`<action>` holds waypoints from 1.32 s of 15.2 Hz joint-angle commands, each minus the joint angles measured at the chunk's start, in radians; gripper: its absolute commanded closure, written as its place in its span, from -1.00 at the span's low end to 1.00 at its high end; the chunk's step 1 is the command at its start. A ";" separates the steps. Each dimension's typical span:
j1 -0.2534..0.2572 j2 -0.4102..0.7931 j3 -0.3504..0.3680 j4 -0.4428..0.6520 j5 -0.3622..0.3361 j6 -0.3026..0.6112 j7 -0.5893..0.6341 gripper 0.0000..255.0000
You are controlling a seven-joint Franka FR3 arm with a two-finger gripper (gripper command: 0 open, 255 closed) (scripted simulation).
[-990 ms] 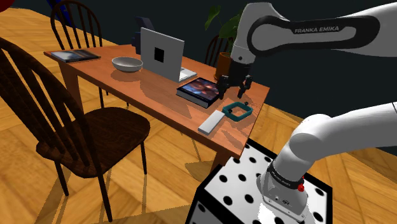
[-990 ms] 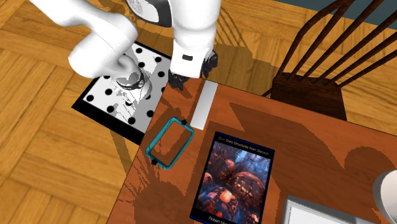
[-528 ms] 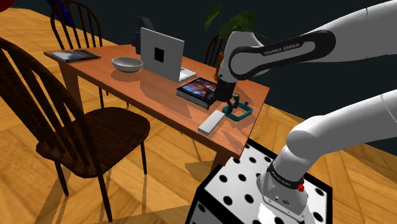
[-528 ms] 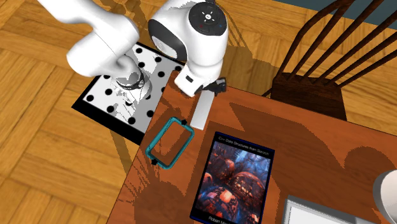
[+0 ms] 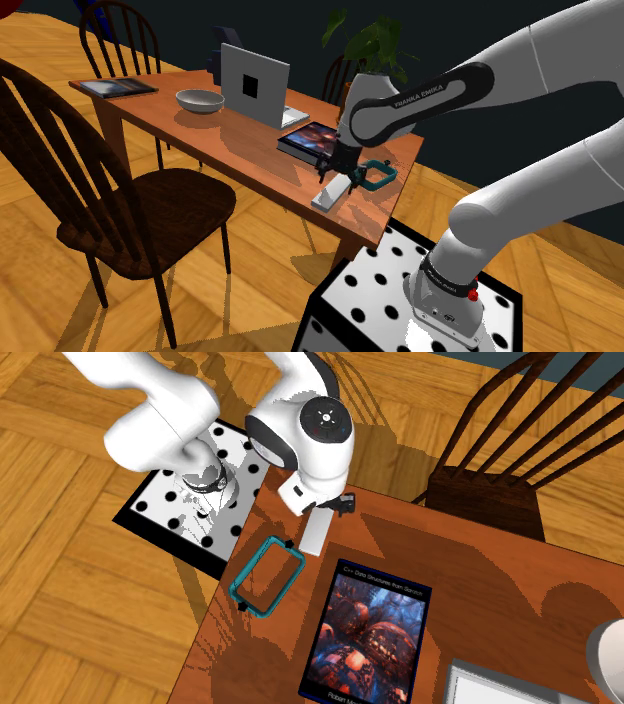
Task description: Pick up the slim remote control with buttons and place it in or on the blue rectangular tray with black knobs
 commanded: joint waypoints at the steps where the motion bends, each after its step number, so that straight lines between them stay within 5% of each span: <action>1: -0.003 0.034 0.011 -0.013 0.001 0.048 0.004 -1.00; 9: -0.003 0.034 0.011 -0.013 0.000 0.048 0.005 -1.00; 10: -0.003 0.034 0.011 -0.013 0.000 0.048 0.005 1.00; 20: -0.001 0.021 0.007 -0.008 0.001 0.030 0.004 1.00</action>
